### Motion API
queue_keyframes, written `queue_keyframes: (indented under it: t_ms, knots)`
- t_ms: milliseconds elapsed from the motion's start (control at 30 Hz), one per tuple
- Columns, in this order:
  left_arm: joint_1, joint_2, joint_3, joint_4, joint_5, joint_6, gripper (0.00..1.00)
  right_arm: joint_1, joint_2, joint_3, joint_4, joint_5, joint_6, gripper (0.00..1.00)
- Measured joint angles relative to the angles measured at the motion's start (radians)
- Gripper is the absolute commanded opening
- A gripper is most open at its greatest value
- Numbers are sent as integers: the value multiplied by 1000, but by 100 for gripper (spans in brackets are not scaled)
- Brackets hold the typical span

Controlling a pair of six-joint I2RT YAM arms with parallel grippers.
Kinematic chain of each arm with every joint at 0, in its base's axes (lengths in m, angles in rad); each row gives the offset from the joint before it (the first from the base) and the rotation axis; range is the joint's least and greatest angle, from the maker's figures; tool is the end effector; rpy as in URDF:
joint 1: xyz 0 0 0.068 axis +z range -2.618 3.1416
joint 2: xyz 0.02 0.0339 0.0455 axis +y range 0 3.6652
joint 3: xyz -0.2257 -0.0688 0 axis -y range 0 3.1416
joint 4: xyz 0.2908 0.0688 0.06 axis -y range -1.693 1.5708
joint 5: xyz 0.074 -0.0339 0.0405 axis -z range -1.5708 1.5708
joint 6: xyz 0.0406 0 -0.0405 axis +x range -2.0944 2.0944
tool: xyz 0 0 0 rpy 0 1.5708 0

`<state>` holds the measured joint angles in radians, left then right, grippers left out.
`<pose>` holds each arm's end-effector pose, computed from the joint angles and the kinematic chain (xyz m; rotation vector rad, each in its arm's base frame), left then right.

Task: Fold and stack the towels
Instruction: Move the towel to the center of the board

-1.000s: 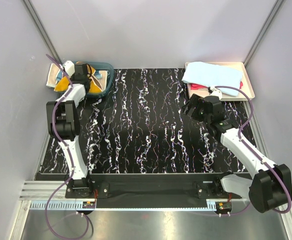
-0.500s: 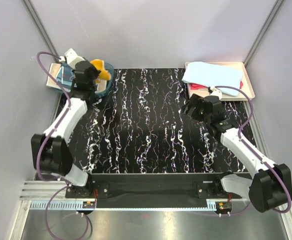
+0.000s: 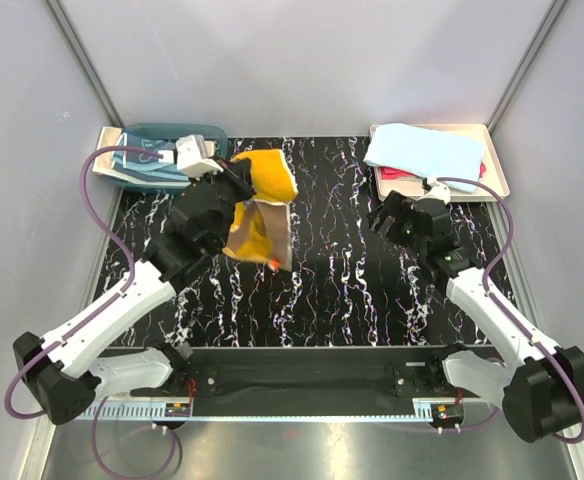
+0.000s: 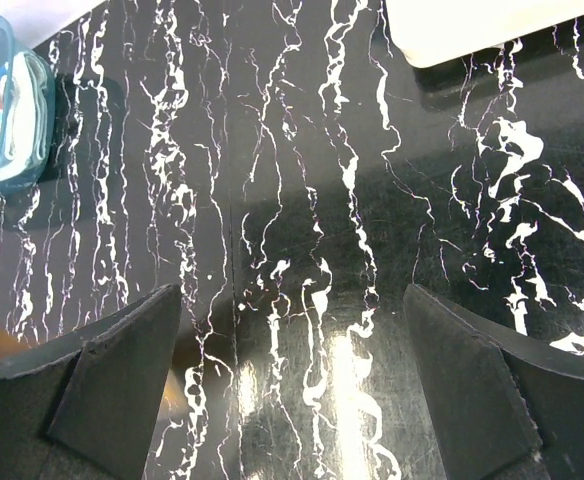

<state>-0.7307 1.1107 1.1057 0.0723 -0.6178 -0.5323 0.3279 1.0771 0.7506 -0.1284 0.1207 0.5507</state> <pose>0.2523 -0.1945 0.3815 -0.3509 1.5003 -0.5452 0.2954 0.0953 0.2256 0.3044 2.0266 0.4316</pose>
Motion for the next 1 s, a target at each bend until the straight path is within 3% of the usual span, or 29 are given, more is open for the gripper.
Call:
queue_keyframes:
  t_ms: [67,133,267,300,367,467,533,733,933,1000]
  knots:
    - [3,-8,-41,-22,-9,-19,1,0,-8,-6,5,0,2,100]
    - [28,12,-68,-62,-2,-37,31,0,-9,-11,13,0,5,100]
    - [105,160,-64,-134,85,-80,55,0,-2,-16,19,-6,20,100]
    - [113,197,-64,-144,105,-82,68,0,2,-16,21,-10,23,100]
    - [117,275,-67,-181,148,-93,77,0,9,-16,20,-24,32,97]
    - [115,306,-108,-216,193,-109,79,4,12,-18,19,-66,45,92]
    - [113,285,-136,-242,208,-119,74,24,10,-31,19,-89,52,90]
    - [83,135,-243,-266,262,-165,69,164,-18,-135,-5,-111,65,85]
    - [-132,82,-330,-287,311,-247,69,209,-32,-216,-45,-85,93,85]
    - [-229,82,-344,-322,312,-281,74,209,-32,-217,-56,-71,98,84]
